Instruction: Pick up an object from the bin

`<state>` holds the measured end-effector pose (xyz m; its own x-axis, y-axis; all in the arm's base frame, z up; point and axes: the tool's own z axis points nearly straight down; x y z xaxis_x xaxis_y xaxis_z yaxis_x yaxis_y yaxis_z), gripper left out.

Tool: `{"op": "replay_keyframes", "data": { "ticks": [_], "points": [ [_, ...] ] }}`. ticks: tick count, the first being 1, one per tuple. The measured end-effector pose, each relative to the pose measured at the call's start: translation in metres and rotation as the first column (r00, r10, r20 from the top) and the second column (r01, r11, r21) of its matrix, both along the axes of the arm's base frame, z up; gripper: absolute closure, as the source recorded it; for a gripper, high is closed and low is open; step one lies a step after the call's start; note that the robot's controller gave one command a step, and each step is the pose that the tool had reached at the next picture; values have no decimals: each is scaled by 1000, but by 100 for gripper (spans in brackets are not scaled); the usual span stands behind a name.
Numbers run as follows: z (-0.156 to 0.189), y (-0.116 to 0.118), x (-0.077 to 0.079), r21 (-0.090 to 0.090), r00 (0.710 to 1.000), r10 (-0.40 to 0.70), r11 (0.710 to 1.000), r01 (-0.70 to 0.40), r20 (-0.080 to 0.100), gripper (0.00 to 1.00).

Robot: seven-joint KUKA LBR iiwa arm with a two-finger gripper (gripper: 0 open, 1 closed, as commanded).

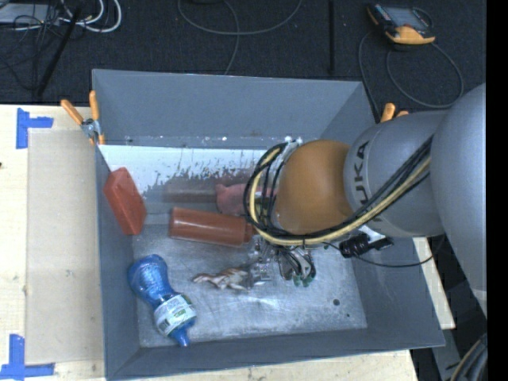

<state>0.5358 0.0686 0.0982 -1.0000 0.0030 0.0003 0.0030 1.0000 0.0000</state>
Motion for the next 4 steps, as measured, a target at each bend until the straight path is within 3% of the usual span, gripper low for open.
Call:
{"op": "replay_keyframes", "data": {
  "ticks": [1, 2, 3, 4],
  "points": [
    [-20, 25, -63, 0, 1000, -14, 1000, 14, -1, 100],
    [-20, 24, -63, 0, 1000, -15, 1000, 15, -1, 100],
    [30, 23, -58, -2, 1000, -22, 1000, 22, -9, 100],
    [31, 24, -5, 3, 999, -37, 999, 37, 12, 100]
  ]
}}
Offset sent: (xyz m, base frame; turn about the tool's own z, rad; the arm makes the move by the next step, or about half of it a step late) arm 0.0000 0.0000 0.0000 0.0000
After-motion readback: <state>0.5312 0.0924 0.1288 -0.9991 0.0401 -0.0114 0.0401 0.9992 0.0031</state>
